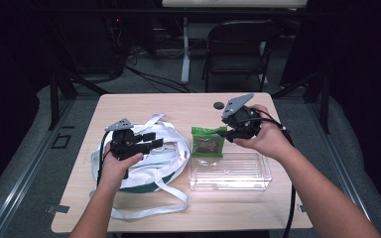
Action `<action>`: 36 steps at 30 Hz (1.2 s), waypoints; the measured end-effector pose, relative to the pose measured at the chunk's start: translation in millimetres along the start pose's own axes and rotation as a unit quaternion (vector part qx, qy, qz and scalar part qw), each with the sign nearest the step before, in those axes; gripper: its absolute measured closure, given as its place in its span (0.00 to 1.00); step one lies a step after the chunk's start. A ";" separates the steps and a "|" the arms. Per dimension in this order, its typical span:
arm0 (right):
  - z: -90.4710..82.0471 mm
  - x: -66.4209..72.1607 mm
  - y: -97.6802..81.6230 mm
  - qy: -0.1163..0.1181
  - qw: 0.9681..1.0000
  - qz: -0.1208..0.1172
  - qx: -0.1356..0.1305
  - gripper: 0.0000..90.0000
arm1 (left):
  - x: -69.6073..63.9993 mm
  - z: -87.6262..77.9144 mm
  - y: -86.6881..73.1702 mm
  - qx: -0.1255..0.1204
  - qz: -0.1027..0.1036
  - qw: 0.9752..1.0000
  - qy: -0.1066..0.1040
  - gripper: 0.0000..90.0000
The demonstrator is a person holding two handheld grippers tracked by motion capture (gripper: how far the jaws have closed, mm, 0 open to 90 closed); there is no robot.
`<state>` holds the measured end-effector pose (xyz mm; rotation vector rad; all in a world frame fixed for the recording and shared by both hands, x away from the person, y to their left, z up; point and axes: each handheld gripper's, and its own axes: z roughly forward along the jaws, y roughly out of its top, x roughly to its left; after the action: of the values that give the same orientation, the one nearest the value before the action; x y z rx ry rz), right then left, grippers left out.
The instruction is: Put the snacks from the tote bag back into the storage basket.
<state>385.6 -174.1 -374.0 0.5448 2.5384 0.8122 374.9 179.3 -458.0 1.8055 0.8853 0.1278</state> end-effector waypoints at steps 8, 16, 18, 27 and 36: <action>-2.1 9.1 -19.1 -0.008 1.000 0.026 -0.015 0.61 | 2.0 0.2 -1.0 0.005 -0.001 1.000 0.000 0.57; -2.0 20.9 -38.1 -0.019 0.996 0.080 -0.040 0.63 | 2.6 -0.4 -1.5 0.002 -0.001 1.000 0.006 0.57; -1.6 24.8 -43.1 -0.024 0.995 0.088 -0.048 0.63 | 2.6 -0.4 -1.6 0.003 0.000 1.000 0.008 0.57; 1.2 37.7 -60.5 -0.043 0.992 0.096 -0.070 0.64 | 3.0 -0.2 -2.2 0.004 0.000 1.000 0.012 0.57; 8.0 55.1 -85.4 -0.045 0.985 0.136 -0.101 0.64 | 3.4 -0.6 -2.5 0.005 0.001 1.000 0.017 0.56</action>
<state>323.4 -208.4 -447.2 0.8510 2.2956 1.1007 375.8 182.2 -460.9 1.8187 0.9094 0.1571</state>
